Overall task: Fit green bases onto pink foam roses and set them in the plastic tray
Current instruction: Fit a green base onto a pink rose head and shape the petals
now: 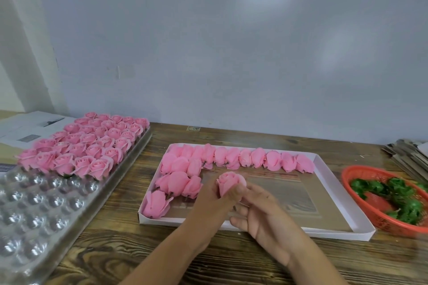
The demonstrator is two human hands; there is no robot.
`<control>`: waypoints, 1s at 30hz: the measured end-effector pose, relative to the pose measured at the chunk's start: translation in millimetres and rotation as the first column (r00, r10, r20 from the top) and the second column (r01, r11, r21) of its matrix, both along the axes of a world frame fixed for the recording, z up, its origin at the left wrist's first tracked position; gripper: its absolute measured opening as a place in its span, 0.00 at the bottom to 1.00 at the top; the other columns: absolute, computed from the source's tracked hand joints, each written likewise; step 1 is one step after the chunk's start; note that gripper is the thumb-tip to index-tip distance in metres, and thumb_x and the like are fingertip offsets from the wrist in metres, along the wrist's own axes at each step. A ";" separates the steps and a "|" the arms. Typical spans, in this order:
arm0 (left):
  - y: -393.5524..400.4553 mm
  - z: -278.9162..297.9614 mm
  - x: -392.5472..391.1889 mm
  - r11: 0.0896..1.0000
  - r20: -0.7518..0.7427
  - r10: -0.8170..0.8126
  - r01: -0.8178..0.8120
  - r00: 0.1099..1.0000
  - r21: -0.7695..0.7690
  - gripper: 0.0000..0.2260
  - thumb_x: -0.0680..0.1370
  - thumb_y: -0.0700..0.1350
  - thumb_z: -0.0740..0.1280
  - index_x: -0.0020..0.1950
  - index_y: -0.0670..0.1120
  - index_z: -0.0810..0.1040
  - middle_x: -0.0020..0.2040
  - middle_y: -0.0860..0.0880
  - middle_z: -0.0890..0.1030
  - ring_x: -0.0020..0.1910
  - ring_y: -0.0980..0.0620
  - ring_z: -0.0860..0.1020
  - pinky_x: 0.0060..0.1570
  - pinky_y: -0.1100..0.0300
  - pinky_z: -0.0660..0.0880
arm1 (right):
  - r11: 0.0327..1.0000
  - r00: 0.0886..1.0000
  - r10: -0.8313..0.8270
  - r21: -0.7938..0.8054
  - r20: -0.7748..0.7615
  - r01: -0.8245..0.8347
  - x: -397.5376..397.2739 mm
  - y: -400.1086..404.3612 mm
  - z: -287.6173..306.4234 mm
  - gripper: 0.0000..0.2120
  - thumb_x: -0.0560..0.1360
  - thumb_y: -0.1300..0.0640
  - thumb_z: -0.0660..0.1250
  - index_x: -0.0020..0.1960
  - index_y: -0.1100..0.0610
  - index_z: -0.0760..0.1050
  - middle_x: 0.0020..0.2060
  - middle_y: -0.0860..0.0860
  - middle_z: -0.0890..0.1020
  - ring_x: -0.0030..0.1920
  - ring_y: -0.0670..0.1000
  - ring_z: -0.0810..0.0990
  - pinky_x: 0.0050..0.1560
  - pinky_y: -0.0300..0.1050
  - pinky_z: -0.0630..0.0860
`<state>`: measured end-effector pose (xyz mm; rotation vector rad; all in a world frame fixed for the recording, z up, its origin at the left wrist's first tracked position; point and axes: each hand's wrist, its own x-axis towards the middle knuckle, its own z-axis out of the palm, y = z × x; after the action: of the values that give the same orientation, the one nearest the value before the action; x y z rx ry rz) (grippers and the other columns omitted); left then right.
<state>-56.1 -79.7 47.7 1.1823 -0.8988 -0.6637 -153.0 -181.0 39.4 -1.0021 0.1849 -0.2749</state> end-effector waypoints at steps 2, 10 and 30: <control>-0.1 -2.0 -0.9 1.000 -0.017 -0.009 0.009 1.000 0.007 0.27 0.64 0.70 0.74 0.50 0.51 0.83 0.43 0.53 0.85 0.45 0.57 0.84 0.43 0.65 0.79 | 1.000 1.000 -0.009 0.003 -0.011 0.009 -0.9 0.0 -0.8 0.21 0.70 0.54 0.75 0.60 0.61 0.79 0.51 0.60 0.80 0.44 0.51 0.80 0.39 0.43 0.80; 4.8 0.0 4.3 0.996 -0.044 -0.056 0.059 0.997 0.067 0.18 0.65 0.56 0.80 0.52 0.56 0.85 0.58 0.42 0.83 0.49 0.50 0.83 0.46 0.60 0.80 | 0.998 1.000 0.029 0.048 -0.011 -0.028 -2.5 4.9 -2.1 0.30 0.62 0.51 0.80 0.59 0.62 0.78 0.41 0.56 0.77 0.36 0.47 0.74 0.34 0.40 0.74; 7.1 0.8 -3.0 0.995 0.005 0.097 -0.097 0.995 0.004 0.09 0.67 0.53 0.77 0.36 0.53 0.80 0.46 0.44 0.86 0.43 0.50 0.84 0.46 0.45 0.80 | 0.978 0.988 0.098 0.195 -0.119 -0.074 -1.7 18.8 7.1 0.17 0.75 0.51 0.66 0.59 0.58 0.80 0.38 0.58 0.76 0.32 0.51 0.76 0.30 0.41 0.77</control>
<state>-59.1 -72.6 48.5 1.2234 -0.8393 -0.5847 -154.8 -162.1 46.5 -0.8360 0.2788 -0.1108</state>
